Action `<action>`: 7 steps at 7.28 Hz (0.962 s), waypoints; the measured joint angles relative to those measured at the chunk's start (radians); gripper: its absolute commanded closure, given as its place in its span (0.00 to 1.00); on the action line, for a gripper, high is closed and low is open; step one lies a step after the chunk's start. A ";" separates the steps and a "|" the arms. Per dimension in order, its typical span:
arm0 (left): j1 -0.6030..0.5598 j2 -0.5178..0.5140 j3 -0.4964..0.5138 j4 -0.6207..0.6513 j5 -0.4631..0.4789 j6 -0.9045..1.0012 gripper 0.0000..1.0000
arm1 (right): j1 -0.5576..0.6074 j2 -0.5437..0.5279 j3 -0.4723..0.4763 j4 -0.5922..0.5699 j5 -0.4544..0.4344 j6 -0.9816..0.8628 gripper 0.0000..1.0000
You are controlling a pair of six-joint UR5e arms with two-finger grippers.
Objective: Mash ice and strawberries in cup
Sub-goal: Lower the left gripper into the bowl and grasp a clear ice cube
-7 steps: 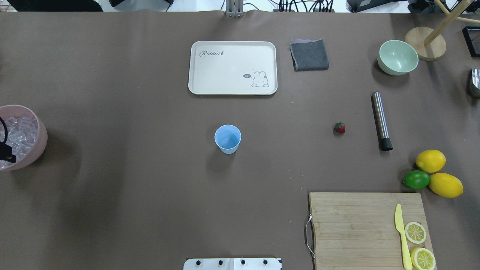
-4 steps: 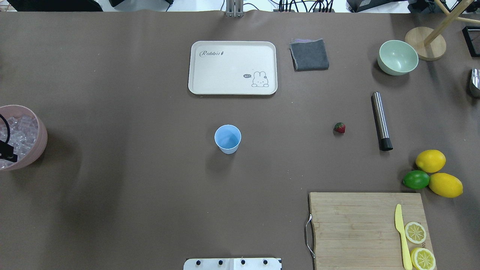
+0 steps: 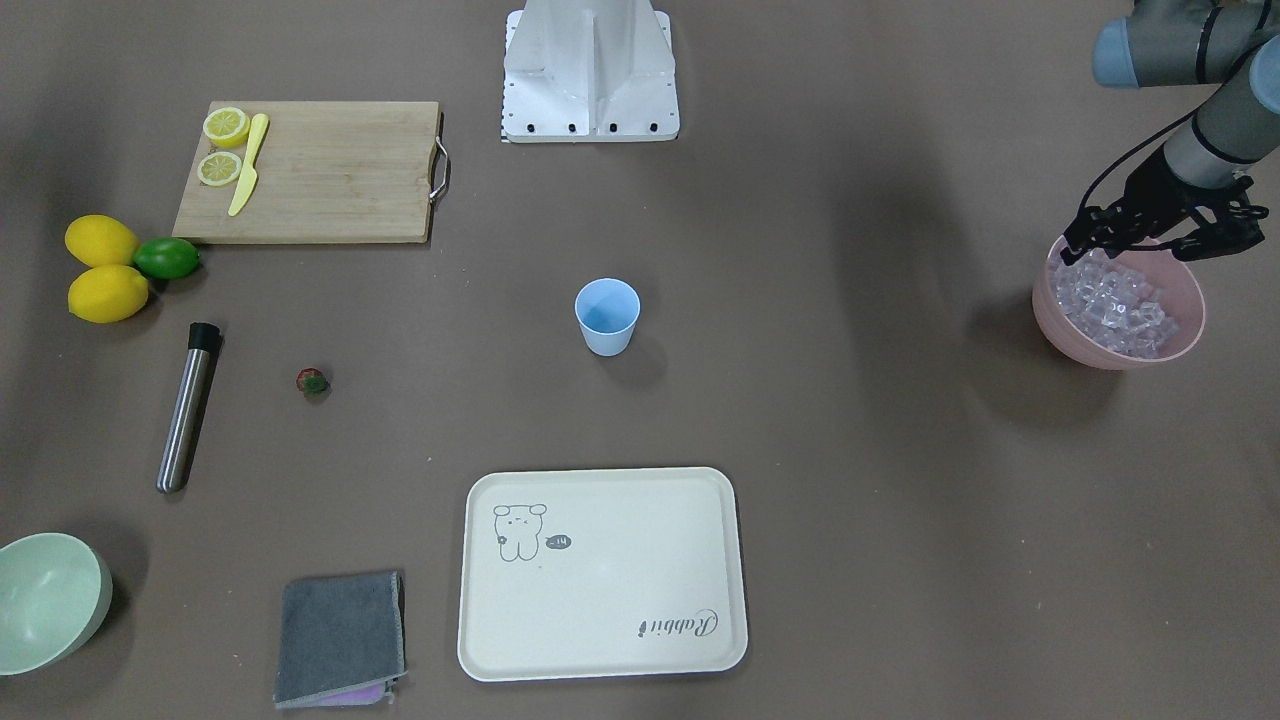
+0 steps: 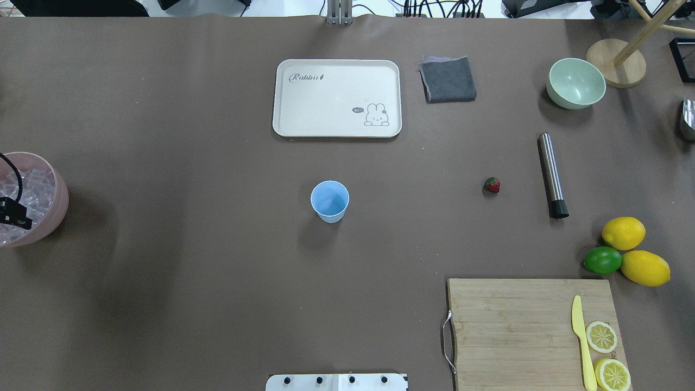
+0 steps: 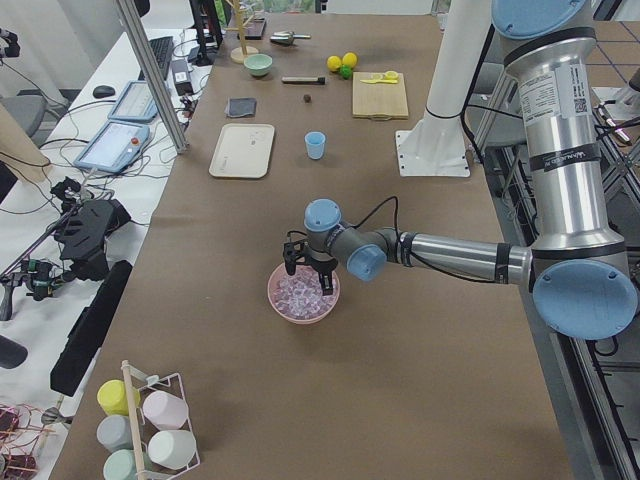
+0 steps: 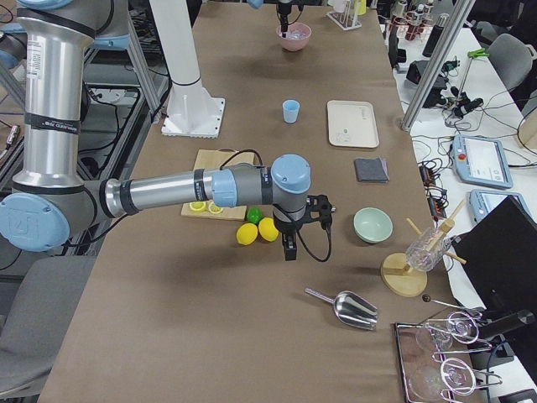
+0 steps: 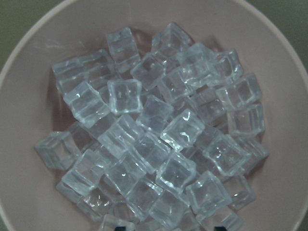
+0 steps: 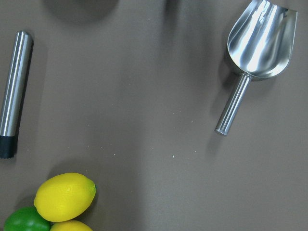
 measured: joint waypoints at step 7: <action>0.000 0.025 -0.013 -0.004 -0.002 -0.010 0.51 | 0.000 -0.014 0.017 -0.001 0.001 0.001 0.00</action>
